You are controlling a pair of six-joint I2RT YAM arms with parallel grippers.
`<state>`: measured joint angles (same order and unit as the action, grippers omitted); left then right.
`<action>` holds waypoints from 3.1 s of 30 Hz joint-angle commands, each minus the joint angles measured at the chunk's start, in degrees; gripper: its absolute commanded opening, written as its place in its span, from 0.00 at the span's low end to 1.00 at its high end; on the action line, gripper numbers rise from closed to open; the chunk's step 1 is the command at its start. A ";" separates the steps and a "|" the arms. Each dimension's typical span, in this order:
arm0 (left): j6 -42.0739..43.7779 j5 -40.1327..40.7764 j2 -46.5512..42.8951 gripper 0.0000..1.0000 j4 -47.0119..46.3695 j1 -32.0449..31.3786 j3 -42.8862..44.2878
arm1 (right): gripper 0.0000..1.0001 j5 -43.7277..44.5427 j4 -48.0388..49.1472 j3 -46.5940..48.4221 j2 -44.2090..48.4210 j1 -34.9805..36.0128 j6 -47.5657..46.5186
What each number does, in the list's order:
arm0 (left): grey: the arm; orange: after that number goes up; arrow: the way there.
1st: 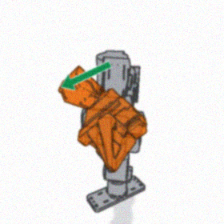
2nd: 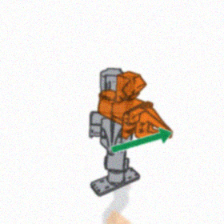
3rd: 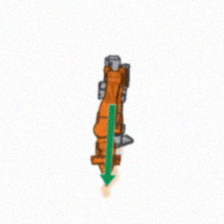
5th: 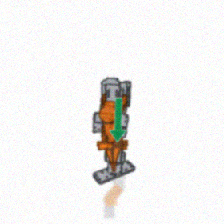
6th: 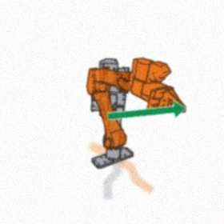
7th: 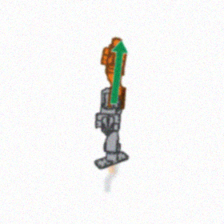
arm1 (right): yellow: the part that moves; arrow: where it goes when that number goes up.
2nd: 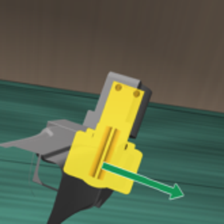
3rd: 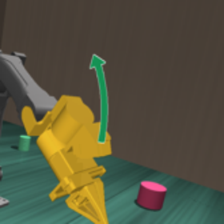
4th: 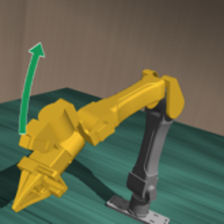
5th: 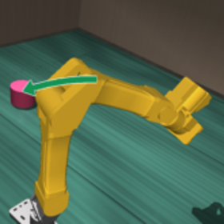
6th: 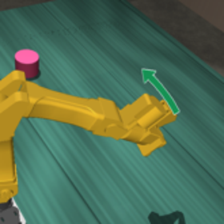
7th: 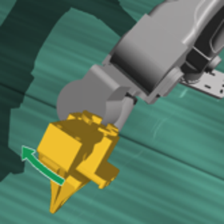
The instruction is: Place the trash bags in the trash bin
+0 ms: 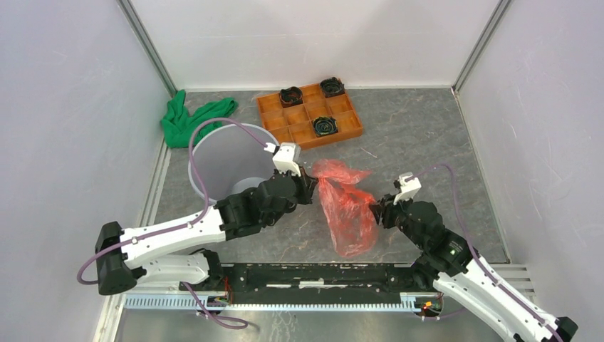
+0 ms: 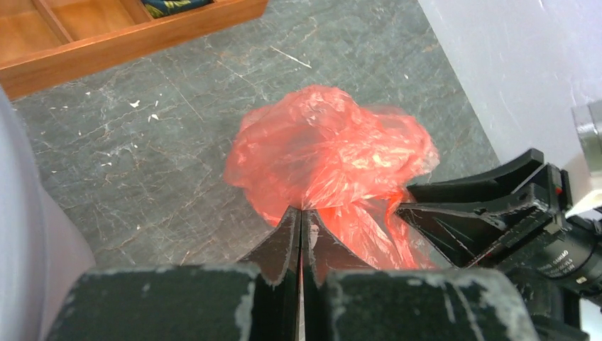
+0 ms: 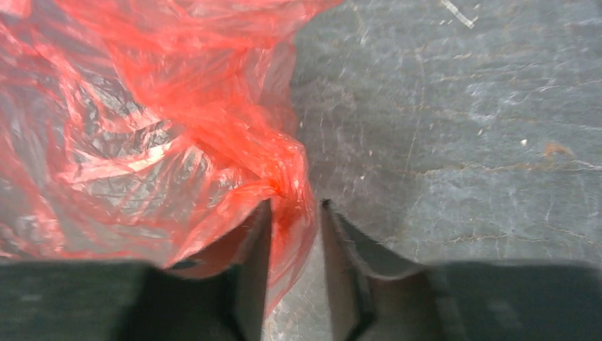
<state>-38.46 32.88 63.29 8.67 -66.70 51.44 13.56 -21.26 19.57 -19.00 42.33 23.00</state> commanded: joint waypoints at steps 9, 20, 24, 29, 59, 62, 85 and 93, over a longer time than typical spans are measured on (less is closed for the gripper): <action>13.04 -15.04 1.42 0.02 -4.49 0.75 0.87 | 0.87 -6.70 0.00 13.38 -4.84 0.07 -18.35; 21.22 -26.75 -0.05 0.02 -1.86 0.72 3.57 | 0.89 -25.49 6.42 15.32 -10.83 0.15 -34.24; 22.70 -29.12 -0.36 0.02 -1.30 0.69 3.67 | 0.89 -24.67 7.68 16.82 -12.58 0.06 -35.83; 23.71 -30.49 -0.73 0.02 -1.15 0.76 4.12 | 0.86 -29.01 10.97 16.16 -15.52 0.05 -35.80; 1.57 -7.01 11.07 1.00 0.84 -8.45 -1.41 | 0.00 12.31 -5.32 27.38 -22.67 0.04 -11.39; 2.76 -8.33 13.35 1.00 -1.56 -8.45 -1.49 | 0.01 12.02 -5.44 27.10 -21.67 0.11 -12.34; -1.65 -8.47 8.53 0.02 4.25 -3.01 -0.43 | 0.73 2.51 -2.11 21.31 -20.20 0.09 -16.51; -3.64 -10.26 3.38 0.02 3.82 -2.33 -3.55 | 0.96 14.51 7.67 10.90 -15.11 0.10 -12.87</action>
<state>-39.24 23.38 68.55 13.21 -69.71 49.17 19.94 -20.23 33.26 -36.25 42.44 7.90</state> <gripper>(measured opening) 0.032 0.953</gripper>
